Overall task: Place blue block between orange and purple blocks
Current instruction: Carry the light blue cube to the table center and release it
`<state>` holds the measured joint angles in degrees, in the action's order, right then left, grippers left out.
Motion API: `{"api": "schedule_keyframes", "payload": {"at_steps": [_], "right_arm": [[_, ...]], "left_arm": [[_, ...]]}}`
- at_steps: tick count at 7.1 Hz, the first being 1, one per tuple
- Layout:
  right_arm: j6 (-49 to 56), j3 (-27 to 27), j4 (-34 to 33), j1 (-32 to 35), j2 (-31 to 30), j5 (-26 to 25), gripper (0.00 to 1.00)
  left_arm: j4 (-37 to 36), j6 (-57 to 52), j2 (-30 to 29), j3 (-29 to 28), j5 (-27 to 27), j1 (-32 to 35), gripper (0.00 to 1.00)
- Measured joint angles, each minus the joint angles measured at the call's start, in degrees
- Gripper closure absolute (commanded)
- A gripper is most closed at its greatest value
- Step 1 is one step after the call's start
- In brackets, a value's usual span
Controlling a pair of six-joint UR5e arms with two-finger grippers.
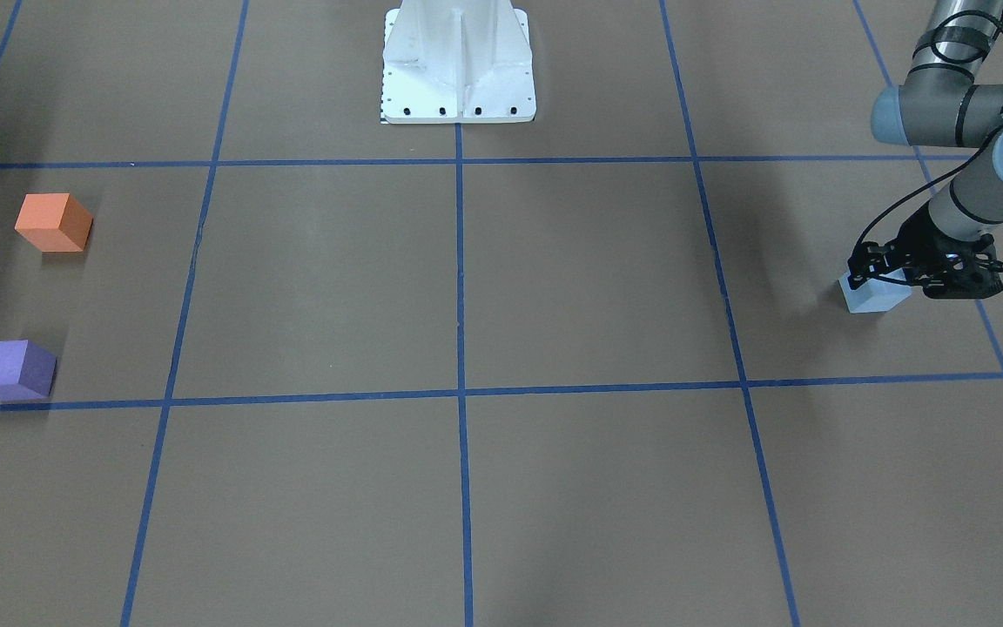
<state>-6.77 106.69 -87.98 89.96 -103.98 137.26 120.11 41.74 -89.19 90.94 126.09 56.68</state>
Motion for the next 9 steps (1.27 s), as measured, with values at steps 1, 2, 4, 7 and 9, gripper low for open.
{"api": "schedule_keyframes", "payload": {"at_steps": [1,2,4,7,9], "right_arm": [[0.19,0.15,0.06,0.07,0.03,0.09,0.00],[0.51,0.30,0.22,0.05,0.18,0.21,0.00],[0.77,0.33,0.27,-0.11,0.40,-0.25,0.00],[0.07,0.16,0.11,-0.68,0.77,-0.18,0.00],[-0.05,-0.07,0.13,-0.73,0.79,0.39,0.00]], "left_arm": [[-0.29,-0.04,0.46,2.05,0.25,0.29,1.00],[-2.44,-0.07,0.38,4.99,0.44,0.75,1.00],[-16.40,-0.05,-4.32,13.52,0.55,1.20,1.00],[-33.86,7.89,-20.80,18.36,0.34,-4.60,1.00],[-35.34,20.66,-33.91,12.99,-2.53,-13.26,1.00]]}}
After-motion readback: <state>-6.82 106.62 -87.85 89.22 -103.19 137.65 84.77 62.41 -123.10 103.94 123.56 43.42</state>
